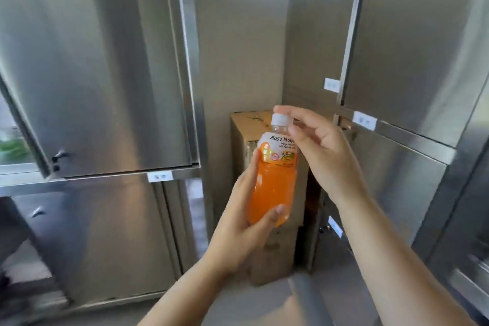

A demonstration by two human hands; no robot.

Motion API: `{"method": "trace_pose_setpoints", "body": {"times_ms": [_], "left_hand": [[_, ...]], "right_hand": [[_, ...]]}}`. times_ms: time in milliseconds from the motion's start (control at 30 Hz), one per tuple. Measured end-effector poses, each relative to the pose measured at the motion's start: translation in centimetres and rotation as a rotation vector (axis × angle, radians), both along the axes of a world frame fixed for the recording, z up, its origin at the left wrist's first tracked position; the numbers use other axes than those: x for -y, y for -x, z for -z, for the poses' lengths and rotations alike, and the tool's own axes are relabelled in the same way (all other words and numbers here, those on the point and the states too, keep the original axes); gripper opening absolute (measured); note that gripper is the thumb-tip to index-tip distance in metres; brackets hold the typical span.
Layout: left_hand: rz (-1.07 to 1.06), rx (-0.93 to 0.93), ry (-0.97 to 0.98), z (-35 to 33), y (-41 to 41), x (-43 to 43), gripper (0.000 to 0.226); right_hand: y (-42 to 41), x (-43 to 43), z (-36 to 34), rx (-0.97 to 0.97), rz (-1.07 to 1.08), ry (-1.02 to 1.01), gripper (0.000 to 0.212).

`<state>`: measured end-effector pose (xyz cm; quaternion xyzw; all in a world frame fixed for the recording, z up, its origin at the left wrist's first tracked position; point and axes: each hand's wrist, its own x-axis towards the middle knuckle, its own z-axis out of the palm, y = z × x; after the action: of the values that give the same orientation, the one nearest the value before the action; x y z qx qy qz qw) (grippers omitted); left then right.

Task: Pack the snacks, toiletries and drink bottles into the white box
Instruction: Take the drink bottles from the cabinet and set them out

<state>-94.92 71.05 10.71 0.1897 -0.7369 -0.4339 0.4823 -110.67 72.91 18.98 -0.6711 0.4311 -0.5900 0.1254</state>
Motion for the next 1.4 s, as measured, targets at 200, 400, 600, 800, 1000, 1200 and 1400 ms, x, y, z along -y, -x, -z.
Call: {"method": "trace_pose_setpoints", "body": {"times_ms": [200,400,600,800,1000,1200,1400], "left_hand": [[-0.273,-0.036,0.006,-1.3,-13.7,1.5,0.078],[-0.458,-0.120,-0.036,-1.0,-22.5,2.7,0.077],[-0.574,-0.146,-0.072,-0.5,-27.9,7.1,0.077],[-0.611,-0.173,-0.106,0.2,-31.9,13.9,0.074],[-0.678,-0.164,-0.141,0.3,-35.6,22.0,0.076],[-0.736,-0.194,-0.162,1.6,-41.2,27.6,0.076],[-0.782,-0.231,-0.219,3.2,-49.6,31.7,0.079]], "right_hand": [[-14.2,5.6,-1.7,0.016,-0.269,0.042,0.030],[-24.1,9.9,-2.0,0.011,-0.517,-0.015,0.030],[-29.9,16.4,-1.8,-0.014,-0.647,-0.081,0.031],[-34.1,24.5,-1.6,0.016,-0.739,-0.126,0.033],[-38.3,33.5,-1.8,0.041,-0.788,-0.155,0.031],[-45.0,41.2,-0.5,0.054,-0.910,-0.236,0.029],[-54.5,46.2,1.3,0.079,-0.985,-0.306,0.028]]}}
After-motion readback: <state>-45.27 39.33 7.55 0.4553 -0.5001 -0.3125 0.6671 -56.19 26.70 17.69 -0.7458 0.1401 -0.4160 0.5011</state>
